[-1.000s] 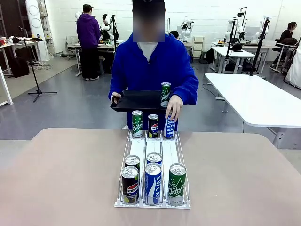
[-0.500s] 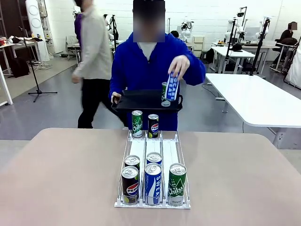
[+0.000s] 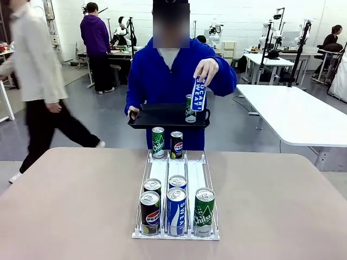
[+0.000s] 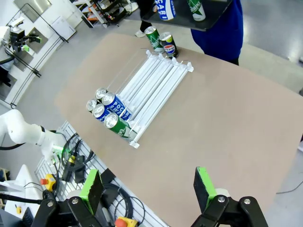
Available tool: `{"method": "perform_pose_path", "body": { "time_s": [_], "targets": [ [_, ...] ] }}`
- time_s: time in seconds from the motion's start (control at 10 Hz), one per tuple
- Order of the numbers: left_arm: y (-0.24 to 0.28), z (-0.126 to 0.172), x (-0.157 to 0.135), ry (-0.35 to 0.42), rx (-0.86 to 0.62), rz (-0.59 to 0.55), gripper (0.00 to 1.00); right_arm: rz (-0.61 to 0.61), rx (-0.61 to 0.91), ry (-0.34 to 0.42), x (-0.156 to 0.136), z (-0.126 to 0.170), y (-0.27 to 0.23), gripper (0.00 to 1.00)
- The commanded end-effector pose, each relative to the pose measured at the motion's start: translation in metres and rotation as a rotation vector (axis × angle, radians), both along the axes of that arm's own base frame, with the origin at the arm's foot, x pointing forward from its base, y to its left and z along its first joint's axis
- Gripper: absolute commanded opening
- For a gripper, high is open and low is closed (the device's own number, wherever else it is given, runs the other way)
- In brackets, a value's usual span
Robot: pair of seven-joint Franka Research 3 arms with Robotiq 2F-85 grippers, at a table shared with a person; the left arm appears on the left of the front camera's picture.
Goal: Retrieve and hand over the desired beverage to the person.
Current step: Place the picked can on the Handle tray extended by the person, then pick up another can of the same type that the person held from the Automatic Can Dispenser.
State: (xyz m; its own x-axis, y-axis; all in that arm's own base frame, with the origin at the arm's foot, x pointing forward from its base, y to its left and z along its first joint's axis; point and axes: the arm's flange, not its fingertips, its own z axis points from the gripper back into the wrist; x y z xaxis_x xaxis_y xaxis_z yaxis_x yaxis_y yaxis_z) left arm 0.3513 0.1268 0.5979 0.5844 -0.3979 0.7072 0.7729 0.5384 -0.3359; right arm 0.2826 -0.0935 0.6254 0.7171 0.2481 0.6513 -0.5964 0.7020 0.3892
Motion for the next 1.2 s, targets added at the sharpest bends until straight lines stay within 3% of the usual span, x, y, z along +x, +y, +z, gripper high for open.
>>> {"method": "perform_pose_path", "body": {
  "time_s": [0.0,1.1],
  "targets": [
    [0.0008,0.0001,0.0,-0.024,-0.016,-0.017,1.0,0.008,0.0,0.005,-0.0011,0.0013,0.0008,1.0],
    [0.0008,0.0001,0.0,-0.024,-0.016,-0.017,1.0,0.008,0.0,0.005,-0.0011,0.0013,0.0008,1.0]
  ]
}}
